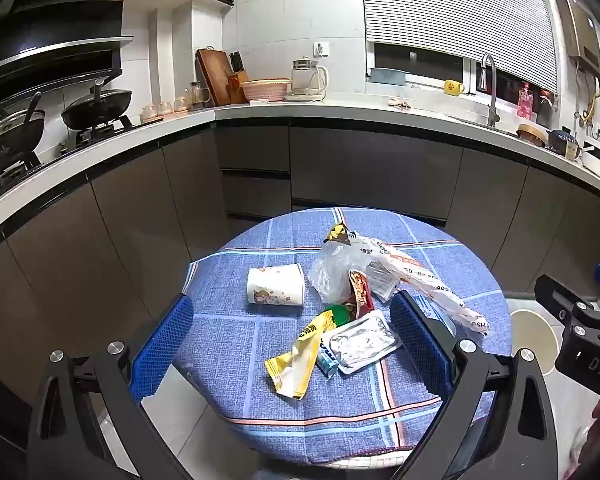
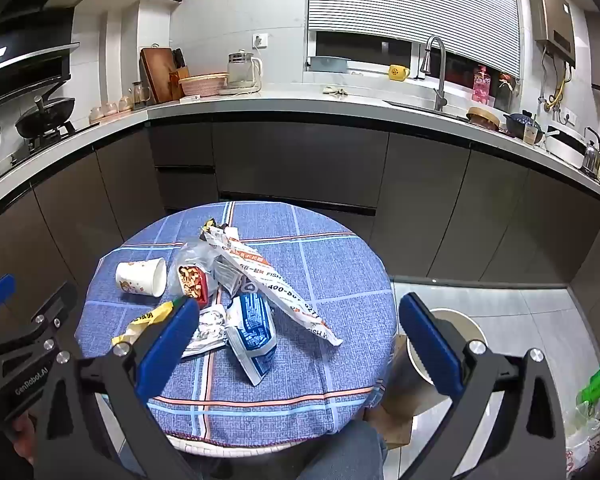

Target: Collect trash

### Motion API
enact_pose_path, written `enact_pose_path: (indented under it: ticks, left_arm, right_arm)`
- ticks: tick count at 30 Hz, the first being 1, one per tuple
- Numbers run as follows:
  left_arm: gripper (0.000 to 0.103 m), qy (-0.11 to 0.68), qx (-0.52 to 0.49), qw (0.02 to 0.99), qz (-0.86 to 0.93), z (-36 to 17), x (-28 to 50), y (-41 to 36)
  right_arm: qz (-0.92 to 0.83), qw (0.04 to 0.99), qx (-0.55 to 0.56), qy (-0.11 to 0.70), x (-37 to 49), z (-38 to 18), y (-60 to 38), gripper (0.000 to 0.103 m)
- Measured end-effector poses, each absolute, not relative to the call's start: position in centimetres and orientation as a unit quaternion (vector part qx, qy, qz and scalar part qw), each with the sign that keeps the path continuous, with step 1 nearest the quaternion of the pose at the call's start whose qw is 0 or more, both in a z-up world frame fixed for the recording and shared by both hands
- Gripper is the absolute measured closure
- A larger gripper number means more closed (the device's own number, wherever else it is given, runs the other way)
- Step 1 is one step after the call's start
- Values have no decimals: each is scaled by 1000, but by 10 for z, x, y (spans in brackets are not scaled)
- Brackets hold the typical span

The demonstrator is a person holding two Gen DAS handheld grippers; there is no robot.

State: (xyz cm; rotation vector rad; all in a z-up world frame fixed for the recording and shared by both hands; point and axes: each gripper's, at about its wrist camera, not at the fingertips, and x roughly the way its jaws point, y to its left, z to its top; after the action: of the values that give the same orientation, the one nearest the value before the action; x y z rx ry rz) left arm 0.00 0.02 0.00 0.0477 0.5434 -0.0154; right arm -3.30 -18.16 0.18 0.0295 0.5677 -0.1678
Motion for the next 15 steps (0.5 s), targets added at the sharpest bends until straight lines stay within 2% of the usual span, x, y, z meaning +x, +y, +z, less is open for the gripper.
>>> enact_pose_path:
  ticks: [15]
  left_arm:
    - [8,268,23,963,-8,0,0,0]
  right_arm:
    - [-82,956,15,280,-33,4,-181,3]
